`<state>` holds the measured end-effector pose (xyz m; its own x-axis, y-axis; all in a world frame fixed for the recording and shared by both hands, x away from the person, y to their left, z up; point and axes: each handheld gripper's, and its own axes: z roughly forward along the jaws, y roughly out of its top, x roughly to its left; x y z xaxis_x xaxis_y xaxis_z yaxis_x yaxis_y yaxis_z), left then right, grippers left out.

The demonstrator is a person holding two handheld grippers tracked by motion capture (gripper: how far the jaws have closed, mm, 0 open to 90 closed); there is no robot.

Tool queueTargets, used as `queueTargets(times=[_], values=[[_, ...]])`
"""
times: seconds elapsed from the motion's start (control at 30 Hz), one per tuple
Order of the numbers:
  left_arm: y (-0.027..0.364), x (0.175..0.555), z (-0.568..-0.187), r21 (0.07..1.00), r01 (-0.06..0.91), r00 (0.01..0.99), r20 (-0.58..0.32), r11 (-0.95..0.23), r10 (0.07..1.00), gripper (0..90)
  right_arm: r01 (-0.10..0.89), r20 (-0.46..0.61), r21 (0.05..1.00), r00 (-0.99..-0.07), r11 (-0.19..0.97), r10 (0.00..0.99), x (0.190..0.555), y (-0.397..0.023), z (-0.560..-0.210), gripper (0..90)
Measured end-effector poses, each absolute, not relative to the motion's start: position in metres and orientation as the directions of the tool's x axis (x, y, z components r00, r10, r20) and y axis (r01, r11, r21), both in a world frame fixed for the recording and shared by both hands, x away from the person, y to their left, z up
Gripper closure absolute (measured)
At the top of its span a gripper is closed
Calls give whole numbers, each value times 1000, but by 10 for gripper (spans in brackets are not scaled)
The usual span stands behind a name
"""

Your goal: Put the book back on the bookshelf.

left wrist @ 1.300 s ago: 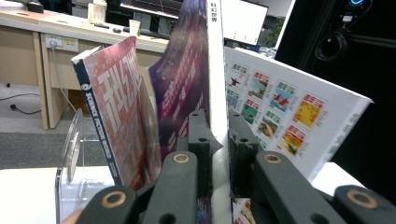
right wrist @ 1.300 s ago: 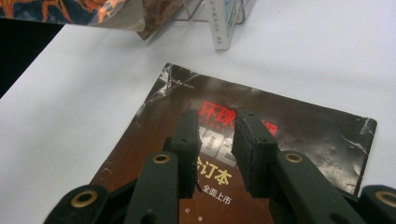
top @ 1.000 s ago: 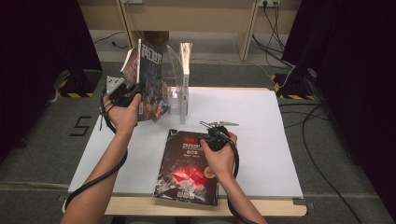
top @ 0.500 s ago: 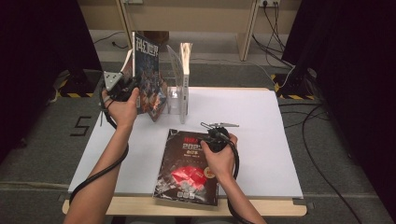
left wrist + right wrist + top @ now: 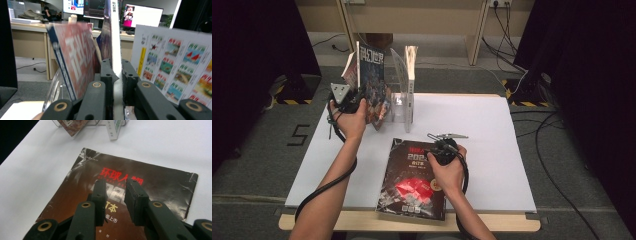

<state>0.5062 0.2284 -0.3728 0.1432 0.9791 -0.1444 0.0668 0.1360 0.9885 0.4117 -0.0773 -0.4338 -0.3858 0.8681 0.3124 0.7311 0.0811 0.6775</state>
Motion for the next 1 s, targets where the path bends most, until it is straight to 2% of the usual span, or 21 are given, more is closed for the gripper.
queueTargets(times=[0.23, 0.5, 0.6, 0.8, 0.9, 1.0], values=[[228, 505, -389, 991, 46, 124, -131, 127, 984, 819, 722, 306, 686, -394, 86, 867, 411, -79, -437, 705], [236, 488, -404, 997, 47, 128, -62, 57, 990, 810, 713, 303, 696, -401, 87, 865, 411, -79, -437, 701], [238, 479, -406, 998, 56, 149, -10, 2, 989, 792, 714, 307, 695, -400, 84, 863, 411, -78, -437, 698], [242, 460, -409, 995, 95, 214, -41, 21, 976, 759, 717, 312, 692, -400, 83, 862, 411, -77, -437, 690], [247, 454, -398, 996, 64, 217, -77, 64, 973, 693, 720, 311, 688, -400, 86, 862, 411, -78, -437, 683], [252, 454, -383, 992, 49, 221, -121, 112, 968, 670, 725, 315, 684, -398, 85, 861, 411, -78, -438, 678]])
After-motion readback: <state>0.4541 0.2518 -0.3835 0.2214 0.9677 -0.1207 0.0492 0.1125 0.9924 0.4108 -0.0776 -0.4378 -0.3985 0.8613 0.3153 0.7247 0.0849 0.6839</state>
